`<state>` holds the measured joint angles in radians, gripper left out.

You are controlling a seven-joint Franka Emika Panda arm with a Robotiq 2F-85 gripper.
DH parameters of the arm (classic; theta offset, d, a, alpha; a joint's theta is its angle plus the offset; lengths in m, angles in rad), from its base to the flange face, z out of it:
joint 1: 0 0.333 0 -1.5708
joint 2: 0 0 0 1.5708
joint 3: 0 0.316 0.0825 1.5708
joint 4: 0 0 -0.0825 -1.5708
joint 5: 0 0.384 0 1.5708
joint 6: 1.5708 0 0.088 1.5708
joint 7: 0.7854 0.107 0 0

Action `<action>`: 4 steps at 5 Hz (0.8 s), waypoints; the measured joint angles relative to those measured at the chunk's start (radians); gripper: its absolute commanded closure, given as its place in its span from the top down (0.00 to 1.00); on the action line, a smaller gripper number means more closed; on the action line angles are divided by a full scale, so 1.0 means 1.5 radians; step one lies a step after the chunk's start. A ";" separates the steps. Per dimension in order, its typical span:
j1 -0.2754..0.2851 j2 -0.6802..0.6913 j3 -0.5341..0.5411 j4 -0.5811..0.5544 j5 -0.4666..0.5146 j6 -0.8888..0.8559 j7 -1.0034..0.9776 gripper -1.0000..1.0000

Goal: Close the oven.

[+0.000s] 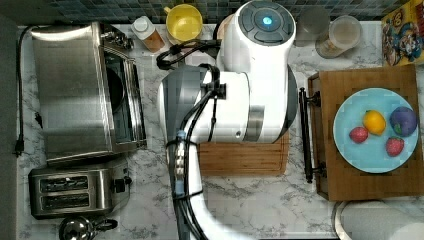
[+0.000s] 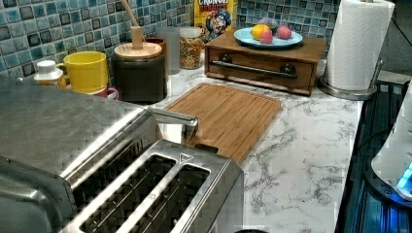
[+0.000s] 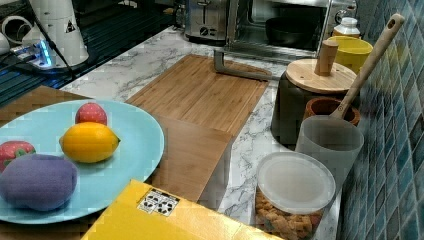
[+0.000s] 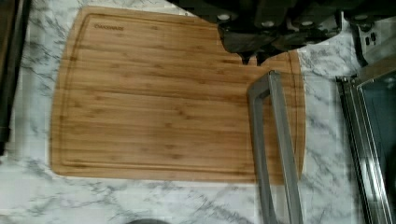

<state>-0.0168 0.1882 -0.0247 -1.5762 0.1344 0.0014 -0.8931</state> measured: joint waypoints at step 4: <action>-0.027 0.139 -0.008 -0.091 0.168 0.179 -0.085 0.00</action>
<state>-0.0569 0.3960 -0.0360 -1.7129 0.3870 0.2705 -1.0205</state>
